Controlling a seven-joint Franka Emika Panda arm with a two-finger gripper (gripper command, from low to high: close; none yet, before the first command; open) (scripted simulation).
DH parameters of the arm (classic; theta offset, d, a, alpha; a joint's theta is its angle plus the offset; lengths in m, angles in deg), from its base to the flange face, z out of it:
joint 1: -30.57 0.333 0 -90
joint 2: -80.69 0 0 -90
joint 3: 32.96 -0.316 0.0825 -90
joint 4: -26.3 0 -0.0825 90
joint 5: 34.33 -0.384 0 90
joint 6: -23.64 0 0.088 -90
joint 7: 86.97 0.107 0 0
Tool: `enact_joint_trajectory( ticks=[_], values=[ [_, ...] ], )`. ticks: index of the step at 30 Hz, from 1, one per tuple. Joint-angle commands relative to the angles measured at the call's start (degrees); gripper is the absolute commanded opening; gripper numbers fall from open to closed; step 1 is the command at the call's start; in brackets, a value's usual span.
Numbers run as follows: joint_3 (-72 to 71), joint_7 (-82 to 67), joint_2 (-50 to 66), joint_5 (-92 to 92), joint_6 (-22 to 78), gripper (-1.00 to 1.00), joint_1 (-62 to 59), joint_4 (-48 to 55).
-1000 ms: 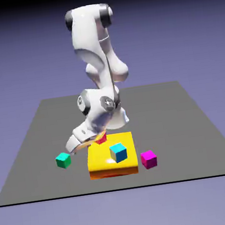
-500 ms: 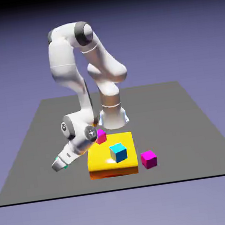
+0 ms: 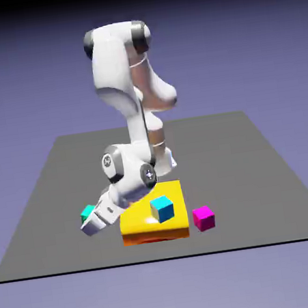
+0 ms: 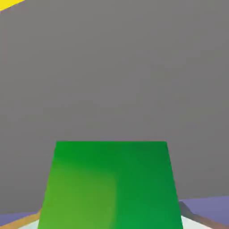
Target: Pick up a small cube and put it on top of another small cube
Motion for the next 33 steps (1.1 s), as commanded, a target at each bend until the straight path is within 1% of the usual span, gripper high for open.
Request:
enact_joint_trajectory(
  ticks=[1, 6, 16, 26, 27, 33],
  values=[
    [-0.9, -1.04, -0.18, 0.51, 0.19, -1.0, 2.08, 0.36],
    [-5.61, -6.27, -1.14, 2.35, 1.2, -1.0, 12.01, 1.91],
    [-26.37, -3.58, -5.84, 8.65, -3.39, -1.0, 6.05, -8.22],
    [-46.76, 3.69, -10.55, 14.52, -9.55, -1.0, -8.78, -21.24],
    [-46.77, 3.7, -10.55, 14.52, -9.55, -1.0, -8.79, -21.24],
    [-37.29, 9.08, 1.89, 27.6, -4.83, -1.0, -5.05, -17.92]
  ],
)
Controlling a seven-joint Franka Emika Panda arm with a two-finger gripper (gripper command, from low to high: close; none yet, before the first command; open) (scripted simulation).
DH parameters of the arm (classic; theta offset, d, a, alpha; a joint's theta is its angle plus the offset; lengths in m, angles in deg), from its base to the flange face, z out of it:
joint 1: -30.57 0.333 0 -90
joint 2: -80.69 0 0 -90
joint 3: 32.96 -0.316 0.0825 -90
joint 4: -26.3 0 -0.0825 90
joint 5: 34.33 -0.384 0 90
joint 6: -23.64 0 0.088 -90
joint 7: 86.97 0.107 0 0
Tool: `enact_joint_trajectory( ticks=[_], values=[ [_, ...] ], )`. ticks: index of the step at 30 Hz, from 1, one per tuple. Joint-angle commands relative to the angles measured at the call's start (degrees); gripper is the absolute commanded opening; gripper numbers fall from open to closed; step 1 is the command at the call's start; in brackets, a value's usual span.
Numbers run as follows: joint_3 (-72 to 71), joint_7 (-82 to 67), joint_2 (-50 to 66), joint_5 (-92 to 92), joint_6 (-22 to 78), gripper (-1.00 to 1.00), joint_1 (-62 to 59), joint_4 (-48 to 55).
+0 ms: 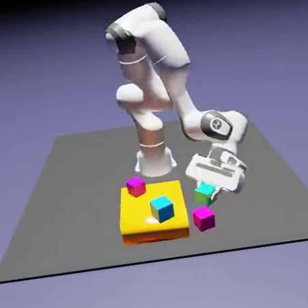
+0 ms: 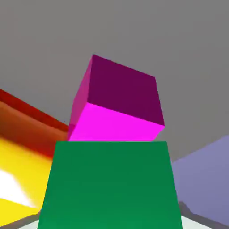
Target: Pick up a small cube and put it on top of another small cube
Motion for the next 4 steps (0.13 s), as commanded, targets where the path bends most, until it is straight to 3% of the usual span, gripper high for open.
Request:
enact_joint_trajectory(
  ticks=[1, 2, 4],
  values=[
    [0.96, 0.63, 1.26, 1.5, 0.45, -1.0, 0.38, 0.34],
    [0.96, 0.63, 1.26, 1.5, 0.45, 1.0, 0.38, 0.34],
    [-0.61, -0.27, -0.81, -0.67, -0.34, 1.0, -0.24, -0.21]
  ],
)
